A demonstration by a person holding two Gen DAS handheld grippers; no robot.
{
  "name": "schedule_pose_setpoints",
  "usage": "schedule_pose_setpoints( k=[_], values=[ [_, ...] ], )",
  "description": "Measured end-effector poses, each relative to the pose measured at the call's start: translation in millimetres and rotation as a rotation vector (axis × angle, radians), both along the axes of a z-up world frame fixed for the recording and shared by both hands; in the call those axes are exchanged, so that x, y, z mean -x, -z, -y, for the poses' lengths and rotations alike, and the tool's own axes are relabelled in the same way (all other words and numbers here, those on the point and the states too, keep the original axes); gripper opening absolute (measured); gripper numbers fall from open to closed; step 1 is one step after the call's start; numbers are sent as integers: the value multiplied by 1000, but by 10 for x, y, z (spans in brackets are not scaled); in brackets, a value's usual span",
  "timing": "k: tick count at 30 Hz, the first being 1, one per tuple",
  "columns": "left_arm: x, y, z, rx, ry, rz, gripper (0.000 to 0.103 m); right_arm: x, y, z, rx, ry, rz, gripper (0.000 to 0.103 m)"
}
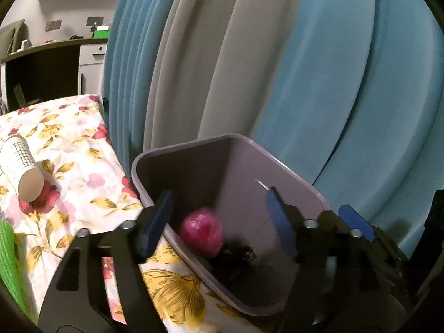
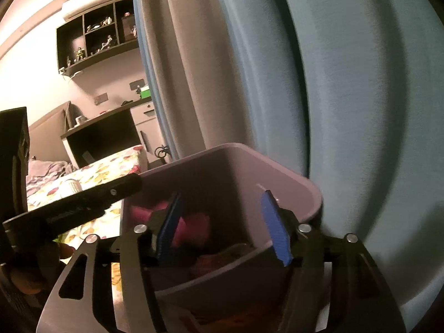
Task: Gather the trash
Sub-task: 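Move both open tools back over the remaining cups on the bed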
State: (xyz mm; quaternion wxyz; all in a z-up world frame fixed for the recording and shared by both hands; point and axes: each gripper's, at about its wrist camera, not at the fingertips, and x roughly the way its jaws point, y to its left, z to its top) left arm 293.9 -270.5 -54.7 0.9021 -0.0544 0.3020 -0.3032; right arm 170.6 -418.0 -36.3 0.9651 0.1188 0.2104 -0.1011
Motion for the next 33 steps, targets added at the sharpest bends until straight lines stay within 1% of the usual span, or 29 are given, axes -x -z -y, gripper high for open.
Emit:
schedule_pose_setpoints(
  k=[2, 4, 7, 11, 17, 21, 26, 30, 33],
  values=[
    [26, -21, -48, 3, -14, 6, 78, 43, -8, 8, -7, 10, 4, 66],
    [63, -49, -113, -7, -42, 16, 82, 95, -31, 0, -10, 17, 11, 72],
    [158, -116, -263, -18, -101, 38, 88, 158, -70, -20, -12, 21, 23, 80],
    [362, -208, -513, -32, -192, 71, 94, 280, -124, -105, 0, 29, 37, 87],
    [696, -273, -874, -90, -303, 108, 95, 419, -173, -220, -7, 33, 48, 90],
    [915, -324, -1176, -90, -365, 119, 95, 506, -202, -378, -8, -4, 42, 90],
    [1241, -346, -1610, -123, -475, 147, 95, 617, -254, -564, -26, -38, 62, 90],
    [1356, -348, -1960, -134, -548, 139, 95, 654, -298, -800, -29, -94, 72, 90],
    [1500, -330, -2305, -148, -622, 142, 95, 684, -330, -1022, -16, -141, 78, 90]
  ],
)
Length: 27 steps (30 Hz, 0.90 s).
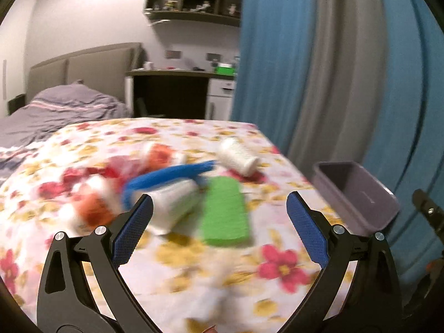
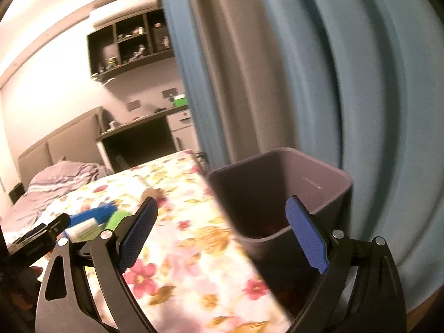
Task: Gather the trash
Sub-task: 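Move both open tools back over the remaining cups on the bed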
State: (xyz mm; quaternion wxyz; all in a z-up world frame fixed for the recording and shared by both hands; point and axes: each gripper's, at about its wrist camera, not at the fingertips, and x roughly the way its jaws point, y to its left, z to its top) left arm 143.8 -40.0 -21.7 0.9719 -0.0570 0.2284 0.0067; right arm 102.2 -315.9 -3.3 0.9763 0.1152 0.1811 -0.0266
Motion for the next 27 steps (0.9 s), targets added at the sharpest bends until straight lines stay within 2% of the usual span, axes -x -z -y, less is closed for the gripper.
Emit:
schedule_pose_setpoints(
  k=[7, 16, 24, 27],
  values=[
    [245, 8, -694, 21, -134, 3, 95, -11, -12, -535, 27, -105, 2, 90],
    [452, 46, -1373, 77, -265, 0, 95, -82, 32, -1243, 75, -236, -12, 90],
    [568, 26, -1770, 82, -314, 9, 95, -246, 60, -1868, 137, -315, -15, 90],
    [598, 9, -1928, 87, -334, 15, 95, -323, 85, -2041, 156, -336, -18, 86]
  ],
)
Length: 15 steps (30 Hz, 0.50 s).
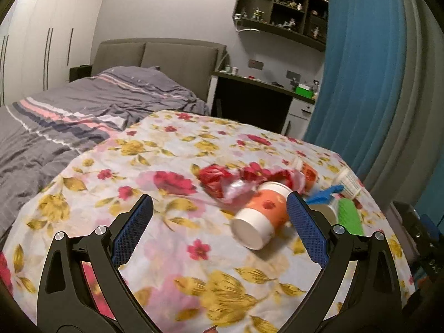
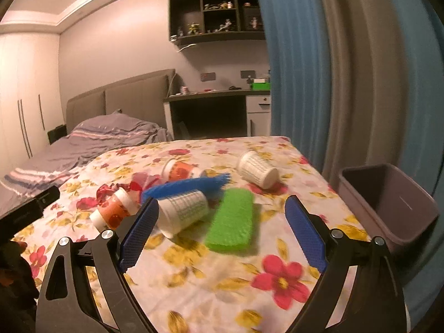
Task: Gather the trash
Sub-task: 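Move both open tools back over the remaining cups on the bed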
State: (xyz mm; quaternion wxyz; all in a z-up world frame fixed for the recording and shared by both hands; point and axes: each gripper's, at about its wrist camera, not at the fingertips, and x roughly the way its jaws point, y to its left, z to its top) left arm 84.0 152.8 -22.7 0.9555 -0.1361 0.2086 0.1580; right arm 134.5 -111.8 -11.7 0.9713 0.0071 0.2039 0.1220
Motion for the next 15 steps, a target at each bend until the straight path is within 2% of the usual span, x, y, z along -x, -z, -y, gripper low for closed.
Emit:
schedule_pose_setpoints(
  k=[8, 15],
  values=[
    [-3, 26, -219, 2, 16, 6, 95, -258, 213, -446, 63, -60, -80, 68],
    [-124, 129, -202, 18, 106, -11, 95, -485, 415, -715, 139, -68, -148, 57]
  ],
)
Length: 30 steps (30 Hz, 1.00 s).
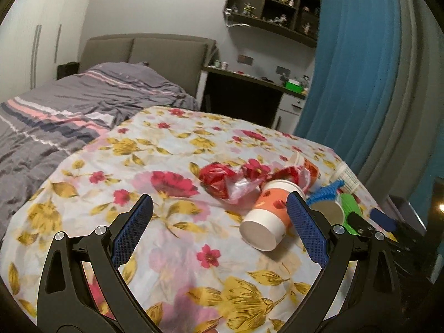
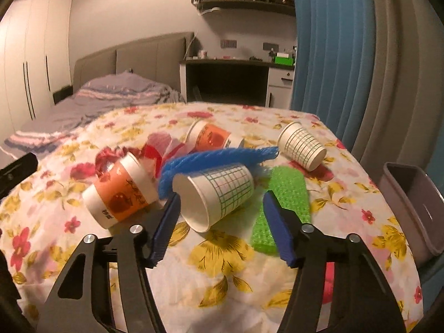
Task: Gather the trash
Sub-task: 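Close the right tool on the white grid-printed cup while the left tool grasps the orange apple-print cup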
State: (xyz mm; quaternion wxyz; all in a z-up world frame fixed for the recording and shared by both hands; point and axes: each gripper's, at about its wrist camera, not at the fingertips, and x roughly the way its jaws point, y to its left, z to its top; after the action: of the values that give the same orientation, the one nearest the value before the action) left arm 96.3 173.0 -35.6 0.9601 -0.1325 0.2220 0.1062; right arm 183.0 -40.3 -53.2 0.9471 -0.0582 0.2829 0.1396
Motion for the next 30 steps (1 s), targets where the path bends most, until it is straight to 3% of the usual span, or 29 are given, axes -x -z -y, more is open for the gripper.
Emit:
schedule_pose_setpoints(
  k=[3, 8, 10, 15, 27, 30],
  values=[
    [-79, 59, 23, 9, 46, -15, 95, -89, 76, -79, 36, -1, -26, 52],
    [-202, 146, 40, 40, 100, -43, 95, -198, 148, -154, 63, 4, -63, 32],
    [-247, 170, 44, 51, 114, -51, 95, -229, 161, -161, 71, 2, -72, 20],
    [-360, 252, 95, 63, 159, -91, 95, -209, 169, -132, 73, -5, -75, 6],
    [-646, 371, 196, 85, 244, -148, 95, 237, 5, 319, -18, -28, -34, 4],
    [-779, 447, 223, 106, 281, -207, 95, 325, -60, 433, -47, -20, -22, 4]
  ],
)
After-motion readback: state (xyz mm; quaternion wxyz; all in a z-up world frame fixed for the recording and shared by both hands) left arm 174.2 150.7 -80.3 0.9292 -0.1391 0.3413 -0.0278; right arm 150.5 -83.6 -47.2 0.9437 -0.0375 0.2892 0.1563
